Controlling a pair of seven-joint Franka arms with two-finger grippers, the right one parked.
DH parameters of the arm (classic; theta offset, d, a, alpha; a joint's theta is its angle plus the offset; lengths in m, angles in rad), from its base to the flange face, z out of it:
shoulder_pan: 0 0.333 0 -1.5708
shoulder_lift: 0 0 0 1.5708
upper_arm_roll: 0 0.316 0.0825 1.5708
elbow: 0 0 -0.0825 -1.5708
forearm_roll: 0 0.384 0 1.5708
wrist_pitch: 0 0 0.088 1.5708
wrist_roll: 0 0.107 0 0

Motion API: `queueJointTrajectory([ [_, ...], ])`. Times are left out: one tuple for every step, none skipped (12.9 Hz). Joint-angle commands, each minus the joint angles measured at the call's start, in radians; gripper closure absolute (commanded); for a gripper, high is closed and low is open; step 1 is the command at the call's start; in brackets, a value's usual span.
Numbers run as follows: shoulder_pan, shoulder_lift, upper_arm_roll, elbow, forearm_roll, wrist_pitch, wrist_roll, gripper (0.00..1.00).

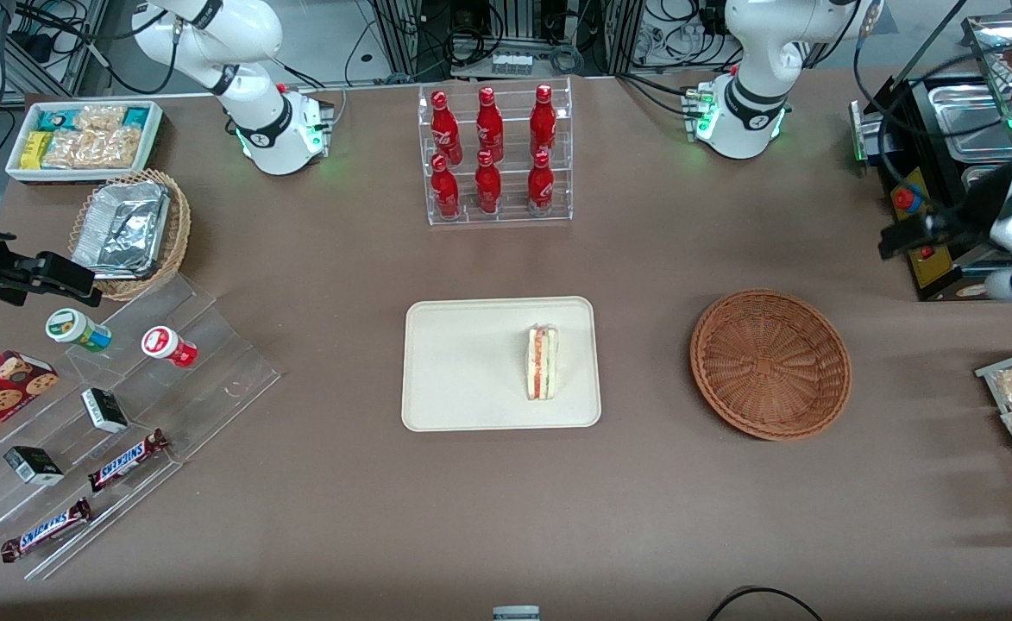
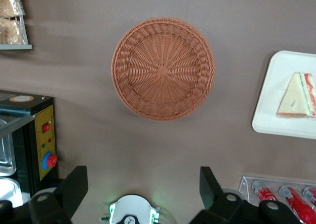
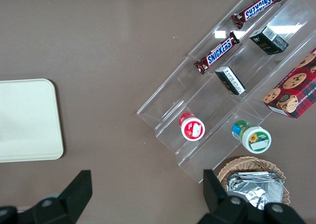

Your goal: Place sandwich from basket to tray

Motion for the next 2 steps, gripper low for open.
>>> queueJointTrajectory([
  [0.022,-0.096,-0.034,-0.113,-0.004,0.001,0.015,0.00],
  [0.022,-0.119,-0.034,-0.148,-0.004,0.001,0.021,0.00],
])
